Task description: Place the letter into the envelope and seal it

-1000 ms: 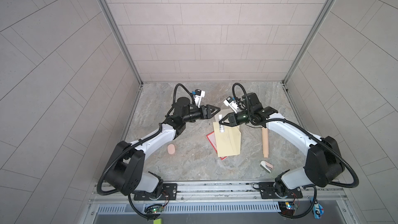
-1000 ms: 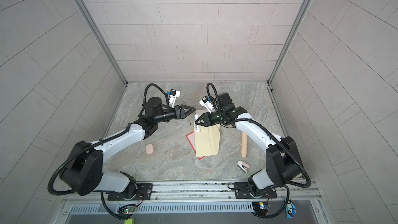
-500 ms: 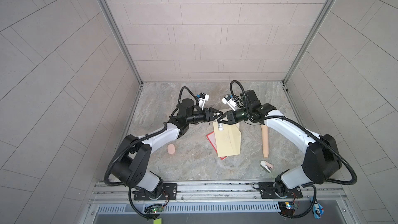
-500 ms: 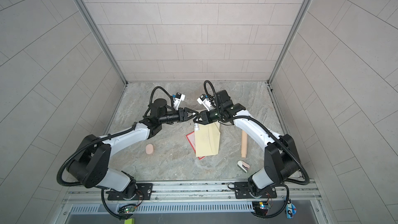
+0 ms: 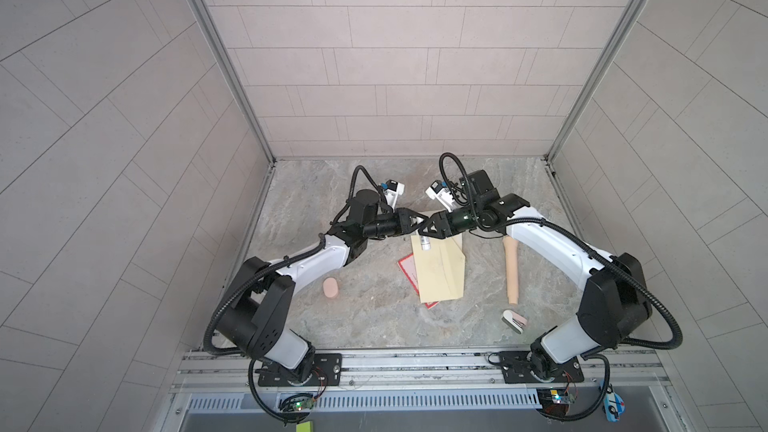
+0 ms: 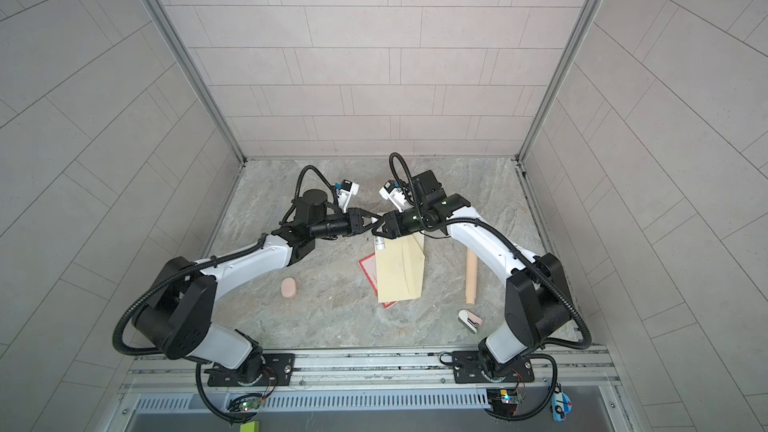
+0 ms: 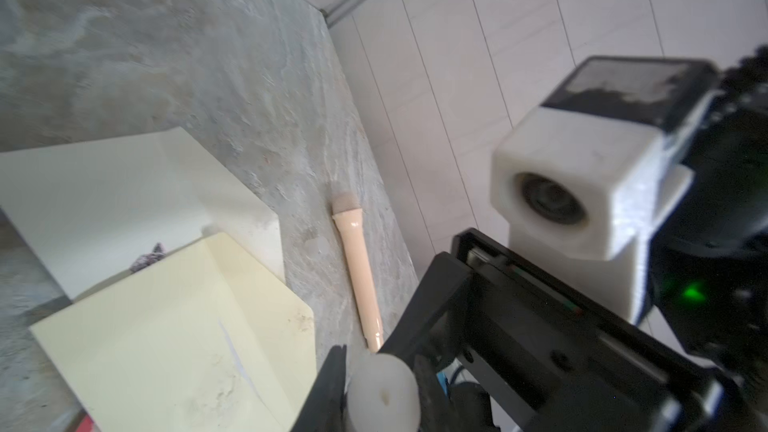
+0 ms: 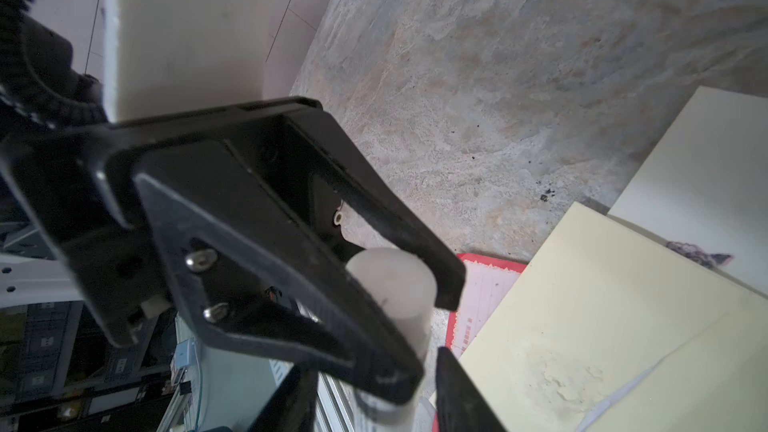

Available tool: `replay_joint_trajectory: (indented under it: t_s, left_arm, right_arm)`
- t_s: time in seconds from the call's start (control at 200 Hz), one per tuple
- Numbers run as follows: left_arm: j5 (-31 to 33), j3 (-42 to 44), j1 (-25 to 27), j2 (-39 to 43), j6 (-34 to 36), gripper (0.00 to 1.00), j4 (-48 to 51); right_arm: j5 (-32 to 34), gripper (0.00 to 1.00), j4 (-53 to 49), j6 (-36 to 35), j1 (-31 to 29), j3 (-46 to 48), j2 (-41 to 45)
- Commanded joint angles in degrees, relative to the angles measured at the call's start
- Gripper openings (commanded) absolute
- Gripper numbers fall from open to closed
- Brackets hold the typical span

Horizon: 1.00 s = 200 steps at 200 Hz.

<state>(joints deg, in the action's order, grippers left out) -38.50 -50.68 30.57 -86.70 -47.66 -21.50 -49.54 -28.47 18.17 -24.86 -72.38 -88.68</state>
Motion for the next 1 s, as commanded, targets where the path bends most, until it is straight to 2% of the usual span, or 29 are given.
replay_joint_trajectory:
  t_s: [0.0, 0.08, 0.2, 0.34, 0.47, 0.56, 0.655, 0.996]
  left_arm:
    - [13.58, -2.95, -0.19, 3.5, 0.63, 0.0, 6.05]
    - [20.54, -5.02, -0.42, 4.21, -3.38, 0.0, 7.94]
    - [24.73, -9.44, -0.42, 3.91, -9.63, 0.0, 12.71]
    - [25.21, -11.52, -0.49, 3.12, -19.66, 0.0, 14.33]
    - [25.29, -8.95, -0.51, 2.92, -30.25, 0.0, 8.81]
    - [25.41, -6.76, -0.51, 2.83, -35.9, 0.0, 4.85]
    - [26.38, -5.49, -0.57, 2.9, -38.45, 0.0, 2.67]
    - [29.03, -2.5, -0.6, 3.35, -42.86, 0.0, -2.53]
  right_arm:
    - [1.55, 0.67, 3.93, 2.6, 1.5, 0.16, 1.84]
    - [1.61, 0.69, 9.02, 5.84, 2.47, 2.89, 3.73]
    - [2.48, 0.69, 16.11, 10.15, 2.41, 4.86, 5.35]
    - [5.79, 0.68, 21.29, 13.93, 2.1, 5.73, 5.8]
    - [9.31, 0.66, 27.93, 17.93, 2.2, 7.54, 6.33]
    - [7.98, 0.62, 32.65, 20.88, 2.14, 7.87, 5.64]
    - [5.78, 0.57, 34.96, 22.55, 1.92, 7.3, 4.59]
    - [6.44, 0.57, 33.29, 21.34, -0.1, 7.78, 3.08]
